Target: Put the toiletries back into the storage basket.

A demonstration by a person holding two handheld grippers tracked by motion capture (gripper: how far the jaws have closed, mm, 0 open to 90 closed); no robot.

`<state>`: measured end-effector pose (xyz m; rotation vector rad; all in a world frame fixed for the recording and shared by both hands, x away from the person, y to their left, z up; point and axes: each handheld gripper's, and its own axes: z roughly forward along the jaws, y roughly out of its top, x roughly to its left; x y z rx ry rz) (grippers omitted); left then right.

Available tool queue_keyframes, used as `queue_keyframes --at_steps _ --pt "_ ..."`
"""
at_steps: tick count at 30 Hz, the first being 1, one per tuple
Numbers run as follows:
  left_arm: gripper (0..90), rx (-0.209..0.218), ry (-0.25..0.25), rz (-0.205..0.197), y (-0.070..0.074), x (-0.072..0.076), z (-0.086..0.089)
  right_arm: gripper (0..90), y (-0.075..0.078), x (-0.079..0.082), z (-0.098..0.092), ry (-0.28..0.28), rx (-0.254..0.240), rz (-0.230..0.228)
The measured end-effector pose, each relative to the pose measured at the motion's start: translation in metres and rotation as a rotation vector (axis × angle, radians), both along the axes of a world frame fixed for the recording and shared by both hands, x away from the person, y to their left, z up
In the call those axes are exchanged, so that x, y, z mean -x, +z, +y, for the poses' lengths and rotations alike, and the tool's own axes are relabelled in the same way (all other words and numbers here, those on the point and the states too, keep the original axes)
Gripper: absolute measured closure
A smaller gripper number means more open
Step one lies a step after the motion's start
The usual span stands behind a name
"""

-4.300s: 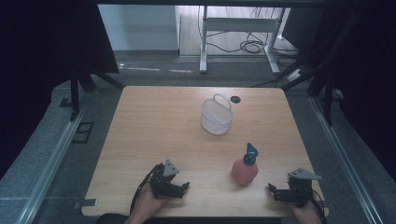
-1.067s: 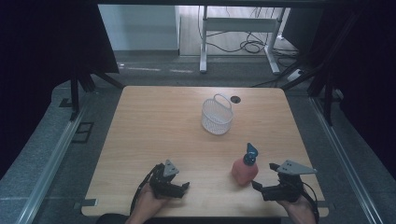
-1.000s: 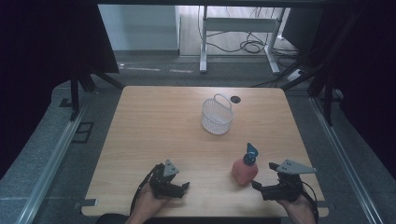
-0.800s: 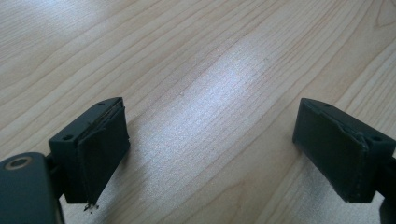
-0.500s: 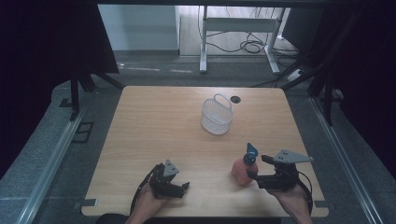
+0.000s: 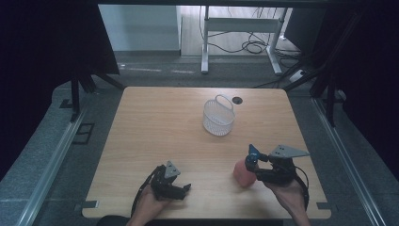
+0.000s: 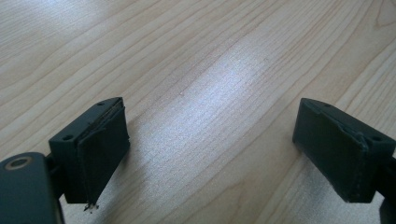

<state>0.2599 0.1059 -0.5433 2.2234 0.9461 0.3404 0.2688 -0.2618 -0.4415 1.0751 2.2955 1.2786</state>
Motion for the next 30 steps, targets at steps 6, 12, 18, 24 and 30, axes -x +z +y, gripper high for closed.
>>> queue_keyframes --at_steps 6,12,18,24,30 --pt "10.3 0.000 0.000 0.000 0.000 0.000 0.000 50.7 -0.001 -0.005 0.005 -0.004 0.023 -0.004" --pt "10.3 -0.001 -0.001 0.001 0.000 0.000 0.000 52.8 0.001 -0.004 0.008 -0.030 0.049 0.000" --pt "10.2 -0.002 -0.001 0.001 0.000 0.000 0.000 53.0 0.006 -0.007 0.005 -0.025 0.022 0.026" --pt "10.2 0.001 0.001 0.002 0.000 0.000 0.000 53.0 0.018 -0.009 0.004 -0.017 0.021 0.007" --pt "10.2 -0.003 -0.003 0.004 0.000 0.000 0.000 53.0 0.030 -0.014 0.006 0.012 0.017 -0.003"
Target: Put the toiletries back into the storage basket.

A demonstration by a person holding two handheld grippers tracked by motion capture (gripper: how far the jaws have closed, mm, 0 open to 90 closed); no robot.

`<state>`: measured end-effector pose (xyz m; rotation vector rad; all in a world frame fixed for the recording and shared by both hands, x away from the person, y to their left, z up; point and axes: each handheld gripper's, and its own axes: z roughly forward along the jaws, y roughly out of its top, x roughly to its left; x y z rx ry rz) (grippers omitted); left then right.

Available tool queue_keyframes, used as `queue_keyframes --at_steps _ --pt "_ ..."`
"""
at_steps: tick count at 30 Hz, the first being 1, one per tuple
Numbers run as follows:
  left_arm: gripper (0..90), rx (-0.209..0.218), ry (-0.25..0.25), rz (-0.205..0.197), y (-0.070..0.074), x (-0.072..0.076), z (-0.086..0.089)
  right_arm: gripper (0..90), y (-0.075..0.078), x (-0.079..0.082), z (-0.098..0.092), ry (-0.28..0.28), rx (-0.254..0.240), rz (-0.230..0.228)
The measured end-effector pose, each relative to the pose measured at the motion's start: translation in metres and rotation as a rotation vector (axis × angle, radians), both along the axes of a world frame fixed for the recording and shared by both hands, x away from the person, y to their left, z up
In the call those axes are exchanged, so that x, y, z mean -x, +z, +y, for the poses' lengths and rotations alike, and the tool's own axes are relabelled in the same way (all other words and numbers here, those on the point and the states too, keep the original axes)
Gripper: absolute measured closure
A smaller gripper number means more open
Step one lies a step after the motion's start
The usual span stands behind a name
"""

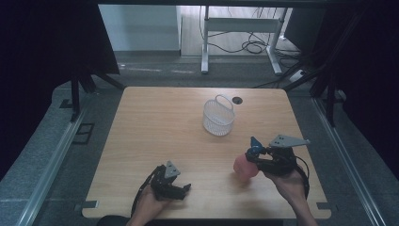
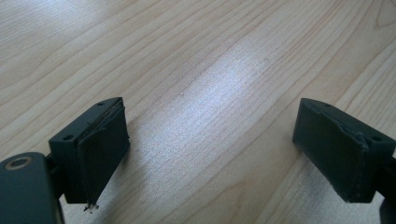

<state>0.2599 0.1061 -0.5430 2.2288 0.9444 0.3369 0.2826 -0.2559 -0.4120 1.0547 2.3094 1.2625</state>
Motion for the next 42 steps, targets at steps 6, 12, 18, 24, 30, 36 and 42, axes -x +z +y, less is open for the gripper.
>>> queue_keyframes --at_steps 6,12,18,24,30,36,42 --pt "10.2 0.002 0.002 -0.001 0.000 0.000 0.000 53.0 0.009 -0.006 0.003 0.012 0.003 -0.012" --pt "10.2 -0.001 0.001 -0.003 0.000 0.000 0.000 53.0 0.016 -0.017 0.007 0.022 0.018 -0.017" --pt "10.2 0.000 0.001 -0.002 0.000 0.000 0.000 53.1 0.026 -0.028 0.011 0.025 0.020 -0.026" --pt "10.2 0.001 0.001 -0.004 0.000 0.000 0.000 53.1 0.036 -0.039 0.013 0.026 0.003 -0.032" --pt "10.2 0.000 0.001 -0.004 0.000 0.000 0.000 53.0 0.045 -0.051 0.018 0.022 0.004 -0.040" --pt "10.2 0.000 0.001 -0.004 0.000 0.000 0.000 53.0 0.051 -0.063 0.025 0.021 0.002 -0.041" --pt "10.2 0.000 0.001 -0.004 0.000 0.000 0.000 53.0 0.055 -0.071 0.030 0.019 0.002 -0.040"
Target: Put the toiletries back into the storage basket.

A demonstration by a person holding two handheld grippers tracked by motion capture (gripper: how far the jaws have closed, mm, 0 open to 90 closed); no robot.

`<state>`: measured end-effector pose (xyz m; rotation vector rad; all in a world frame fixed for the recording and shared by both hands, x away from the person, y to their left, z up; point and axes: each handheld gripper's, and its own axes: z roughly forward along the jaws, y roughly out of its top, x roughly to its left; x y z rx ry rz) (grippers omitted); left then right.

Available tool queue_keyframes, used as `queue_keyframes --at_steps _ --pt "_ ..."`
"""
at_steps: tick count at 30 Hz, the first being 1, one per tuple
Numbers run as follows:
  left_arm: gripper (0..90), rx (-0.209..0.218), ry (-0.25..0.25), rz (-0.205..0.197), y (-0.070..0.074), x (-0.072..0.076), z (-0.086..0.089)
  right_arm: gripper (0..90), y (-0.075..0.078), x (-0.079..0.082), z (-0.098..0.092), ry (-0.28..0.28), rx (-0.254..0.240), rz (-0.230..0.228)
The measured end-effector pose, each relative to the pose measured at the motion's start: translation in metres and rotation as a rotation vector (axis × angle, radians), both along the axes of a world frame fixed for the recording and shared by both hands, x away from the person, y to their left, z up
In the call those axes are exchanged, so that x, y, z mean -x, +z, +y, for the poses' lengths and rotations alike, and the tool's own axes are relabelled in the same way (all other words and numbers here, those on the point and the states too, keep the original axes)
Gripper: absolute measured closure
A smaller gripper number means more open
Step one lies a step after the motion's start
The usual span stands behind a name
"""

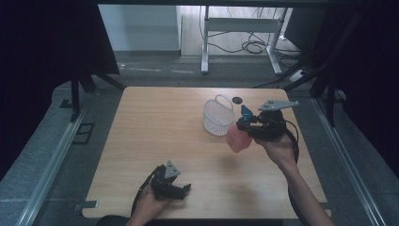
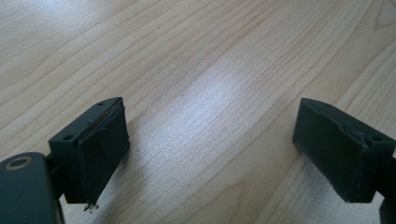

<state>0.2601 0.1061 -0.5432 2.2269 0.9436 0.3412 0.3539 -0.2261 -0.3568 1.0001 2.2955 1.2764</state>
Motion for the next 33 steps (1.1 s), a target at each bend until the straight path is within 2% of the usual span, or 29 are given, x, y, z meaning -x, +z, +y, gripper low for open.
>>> queue_keyframes --at_steps 10,23,33 --pt "10.2 -0.001 -0.001 -0.001 0.000 0.000 0.000 53.1 0.009 -0.017 0.009 -0.009 -0.012 -0.006" --pt "10.2 0.000 0.000 0.000 0.000 0.000 0.000 53.1 0.021 -0.040 0.030 -0.009 -0.013 -0.026" --pt "10.2 0.003 0.002 -0.001 0.000 0.000 0.000 53.0 0.023 -0.057 0.043 -0.031 -0.008 -0.027"
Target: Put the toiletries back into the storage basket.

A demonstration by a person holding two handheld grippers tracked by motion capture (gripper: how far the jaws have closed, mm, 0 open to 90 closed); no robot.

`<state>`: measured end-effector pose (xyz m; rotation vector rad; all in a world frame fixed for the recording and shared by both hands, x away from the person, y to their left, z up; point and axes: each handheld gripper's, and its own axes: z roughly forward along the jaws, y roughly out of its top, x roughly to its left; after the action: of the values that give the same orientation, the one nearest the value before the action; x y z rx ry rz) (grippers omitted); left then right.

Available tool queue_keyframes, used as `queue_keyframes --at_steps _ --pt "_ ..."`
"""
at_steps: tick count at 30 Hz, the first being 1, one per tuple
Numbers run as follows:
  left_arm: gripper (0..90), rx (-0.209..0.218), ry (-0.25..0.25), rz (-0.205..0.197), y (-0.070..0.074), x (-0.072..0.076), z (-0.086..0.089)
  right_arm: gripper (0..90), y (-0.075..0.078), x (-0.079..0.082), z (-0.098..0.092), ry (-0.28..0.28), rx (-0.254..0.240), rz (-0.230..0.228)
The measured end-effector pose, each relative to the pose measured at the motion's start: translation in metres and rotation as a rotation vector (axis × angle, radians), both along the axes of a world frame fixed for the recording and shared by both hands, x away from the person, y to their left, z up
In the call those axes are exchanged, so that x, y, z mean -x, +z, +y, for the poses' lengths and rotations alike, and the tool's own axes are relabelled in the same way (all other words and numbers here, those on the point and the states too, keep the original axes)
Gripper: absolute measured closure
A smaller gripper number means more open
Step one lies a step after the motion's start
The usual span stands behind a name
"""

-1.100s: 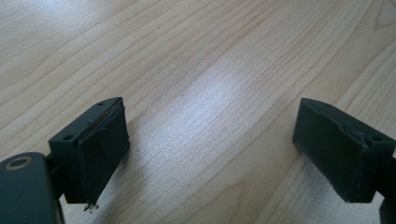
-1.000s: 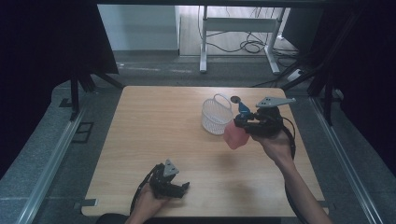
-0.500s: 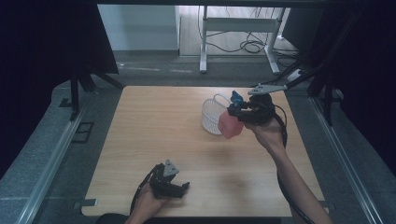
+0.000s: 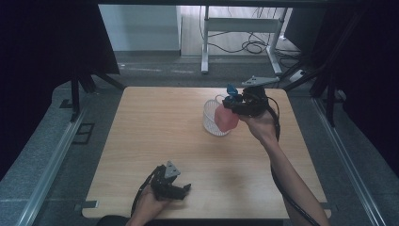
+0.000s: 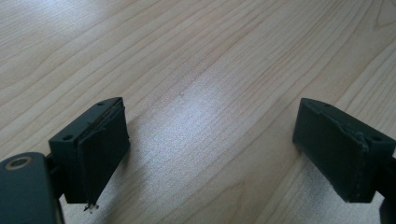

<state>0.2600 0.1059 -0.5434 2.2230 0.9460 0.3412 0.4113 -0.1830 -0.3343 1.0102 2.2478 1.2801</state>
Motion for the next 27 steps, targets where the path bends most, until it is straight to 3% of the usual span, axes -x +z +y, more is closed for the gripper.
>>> queue_keyframes --at_steps 15,27 --pt "10.2 0.001 -0.001 -0.002 0.000 0.000 0.000 53.1 -0.005 -0.032 0.016 -0.036 0.029 -0.024" --pt "10.3 -0.002 -0.002 -0.002 0.000 0.000 0.000 53.1 -0.028 -0.056 0.022 -0.043 0.052 -0.028"
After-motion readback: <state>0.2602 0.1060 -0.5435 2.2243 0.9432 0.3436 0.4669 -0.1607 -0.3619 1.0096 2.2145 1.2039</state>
